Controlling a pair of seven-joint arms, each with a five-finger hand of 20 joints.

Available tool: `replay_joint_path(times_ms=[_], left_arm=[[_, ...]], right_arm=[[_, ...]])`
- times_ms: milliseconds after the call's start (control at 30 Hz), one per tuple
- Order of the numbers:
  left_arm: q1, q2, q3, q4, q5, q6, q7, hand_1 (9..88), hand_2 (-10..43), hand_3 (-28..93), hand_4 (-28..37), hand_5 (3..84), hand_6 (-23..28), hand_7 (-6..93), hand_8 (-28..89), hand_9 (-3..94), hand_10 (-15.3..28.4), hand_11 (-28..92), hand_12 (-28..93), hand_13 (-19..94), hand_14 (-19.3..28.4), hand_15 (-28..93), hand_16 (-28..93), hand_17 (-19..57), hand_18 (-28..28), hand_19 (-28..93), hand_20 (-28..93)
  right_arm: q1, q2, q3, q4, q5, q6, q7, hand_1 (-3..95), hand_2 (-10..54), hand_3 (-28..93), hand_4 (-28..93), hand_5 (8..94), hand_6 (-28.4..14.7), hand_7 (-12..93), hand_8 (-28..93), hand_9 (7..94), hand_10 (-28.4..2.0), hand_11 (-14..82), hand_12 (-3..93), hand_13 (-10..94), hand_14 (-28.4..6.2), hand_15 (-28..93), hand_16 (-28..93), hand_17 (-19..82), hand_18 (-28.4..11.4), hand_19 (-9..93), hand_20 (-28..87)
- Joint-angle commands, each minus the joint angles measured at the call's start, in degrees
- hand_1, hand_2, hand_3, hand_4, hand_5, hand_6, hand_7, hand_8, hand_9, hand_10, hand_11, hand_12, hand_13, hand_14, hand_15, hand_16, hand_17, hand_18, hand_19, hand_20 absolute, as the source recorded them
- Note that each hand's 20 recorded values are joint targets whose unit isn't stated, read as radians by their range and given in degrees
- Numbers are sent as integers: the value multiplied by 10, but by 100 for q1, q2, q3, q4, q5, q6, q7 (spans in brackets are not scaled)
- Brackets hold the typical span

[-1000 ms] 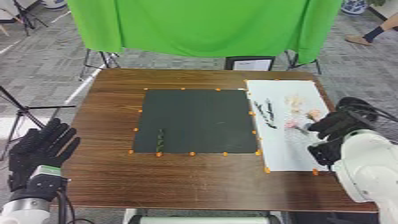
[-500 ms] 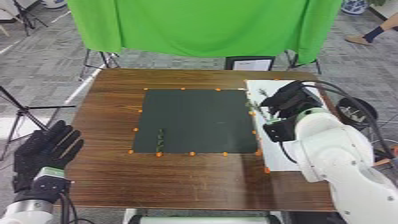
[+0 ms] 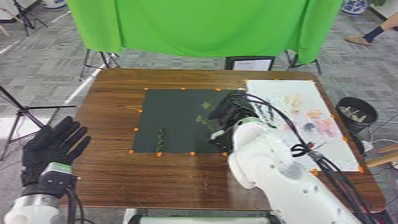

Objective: Arrange flowers

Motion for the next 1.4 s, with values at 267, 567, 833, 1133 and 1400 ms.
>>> replay_joint_path(times_ms=[267, 567, 833, 1133, 1400], left_arm=[[-179, -64, 137, 69, 241, 46, -355, 292, 167, 750, -262, 512, 101, 170, -84, 431, 164, 256, 123, 304, 171, 447, -84, -57, 175, 437, 119], [-204, -84, 155, 105, 278, 40, -484, 292, 167, 750, -263, 511, 100, 170, -83, 431, 165, 257, 122, 305, 171, 447, -84, -58, 176, 438, 120], [-421, -112, 353, 175, 380, -13, -691, 291, 167, 750, -263, 510, 100, 171, -83, 430, 165, 255, 122, 304, 170, 447, -84, -58, 175, 438, 120], [-410, -92, 381, 171, 352, -1, -661, 291, 166, 751, -263, 510, 100, 170, -84, 429, 163, 255, 123, 303, 170, 447, -84, -59, 176, 438, 120], [-323, -117, 339, 160, 367, -40, -609, 290, 167, 751, -263, 510, 100, 169, -84, 428, 164, 256, 123, 303, 170, 447, -83, -58, 175, 437, 119]], right_arm=[[-131, -950, -476, 965, -517, 249, 453, 545, -95, 705, -238, 743, -39, 485, 88, 870, -121, 255, 409, 863, -80, 570, 296, 534, -237, 932, 382], [-361, -1126, -535, 1038, -800, 728, 445, 545, -95, 707, -239, 753, -40, 473, 91, 875, -122, 261, 406, 872, -78, 569, 292, 543, -240, 932, 385], [-492, -1346, -505, 1292, -1008, 946, 26, 546, -95, 707, -244, 754, -42, 471, 90, 873, -120, 258, 408, 871, -78, 569, 293, 541, -238, 932, 386], [-524, -1324, -604, 1506, -1220, 1011, -252, 538, -95, 724, -261, 739, -34, 494, 73, 870, -116, 241, 416, 861, -79, 569, 295, 529, -233, 932, 376], [-512, -1257, -577, 1485, -1098, 935, -347, 524, -95, 712, -257, 725, -32, 407, 81, 858, -120, 192, 392, 847, -84, 555, 292, 518, -233, 932, 351]])
